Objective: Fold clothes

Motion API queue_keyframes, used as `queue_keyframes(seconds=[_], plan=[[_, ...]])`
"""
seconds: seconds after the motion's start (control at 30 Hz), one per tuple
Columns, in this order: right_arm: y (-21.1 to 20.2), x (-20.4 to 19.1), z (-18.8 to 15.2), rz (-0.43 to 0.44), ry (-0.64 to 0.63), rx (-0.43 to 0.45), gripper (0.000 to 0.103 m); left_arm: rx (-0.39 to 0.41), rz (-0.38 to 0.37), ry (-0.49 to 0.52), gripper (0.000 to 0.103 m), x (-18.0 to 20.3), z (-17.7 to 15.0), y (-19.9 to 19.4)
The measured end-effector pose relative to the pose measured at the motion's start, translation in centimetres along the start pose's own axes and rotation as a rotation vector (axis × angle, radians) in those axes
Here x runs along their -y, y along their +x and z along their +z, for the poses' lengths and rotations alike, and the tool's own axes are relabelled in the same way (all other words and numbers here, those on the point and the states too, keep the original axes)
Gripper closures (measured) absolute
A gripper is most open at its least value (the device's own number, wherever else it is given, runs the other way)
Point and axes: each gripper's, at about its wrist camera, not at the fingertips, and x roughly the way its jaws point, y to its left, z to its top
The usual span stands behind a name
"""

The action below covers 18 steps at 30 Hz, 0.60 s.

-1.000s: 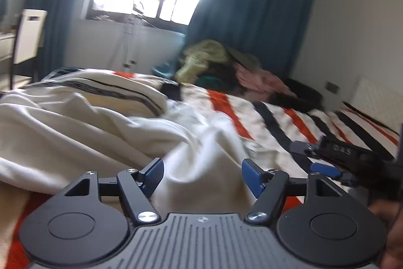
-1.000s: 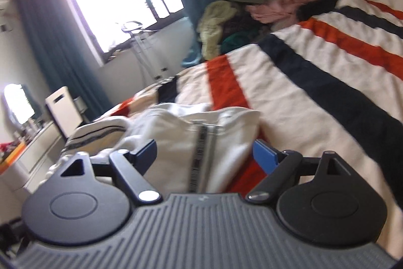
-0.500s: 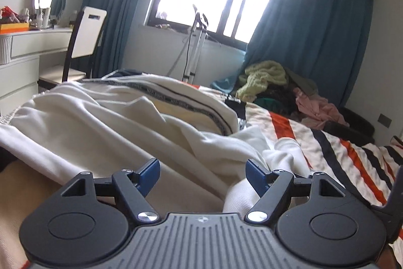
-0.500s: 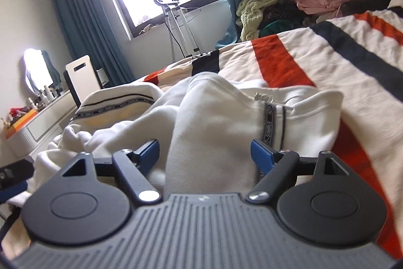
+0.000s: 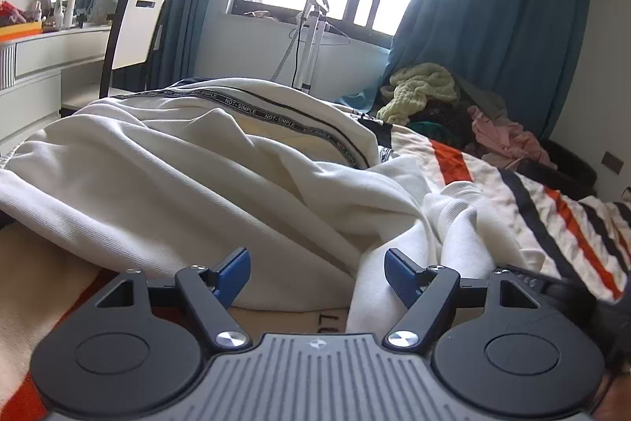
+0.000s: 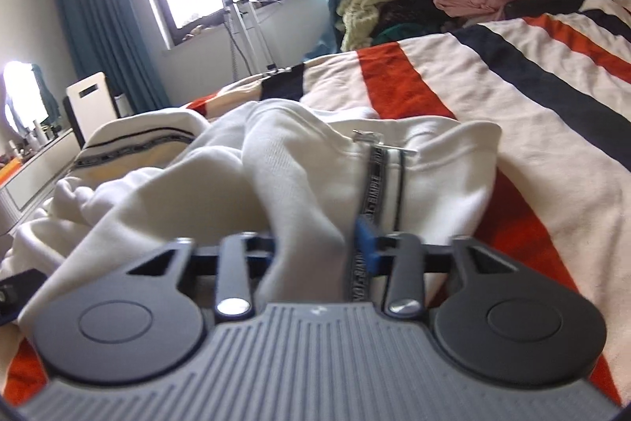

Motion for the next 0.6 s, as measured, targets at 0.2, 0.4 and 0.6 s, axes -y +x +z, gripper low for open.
queue_keyframes(seconds=[0.2, 0.4, 0.6], plan=[[-1.9, 0.4, 1.0, -0.01, 0.02, 0.081, 0.093, 0.002, 0.029, 0.013, 0.027, -0.2, -0.4, 0.3], [-6.2, 4.6, 2.9, -0.109, 0.229, 0.26, 0.095, -0.009, 0.041, 0.007, 0.027, -0.5, -0.5, 0.4], [-11.6, 10.1, 3.0, -0.348, 0.503, 0.447, 0.095, -0.025, 0.035, 0.02, 0.027, -0.4, -0.7, 0.7]])
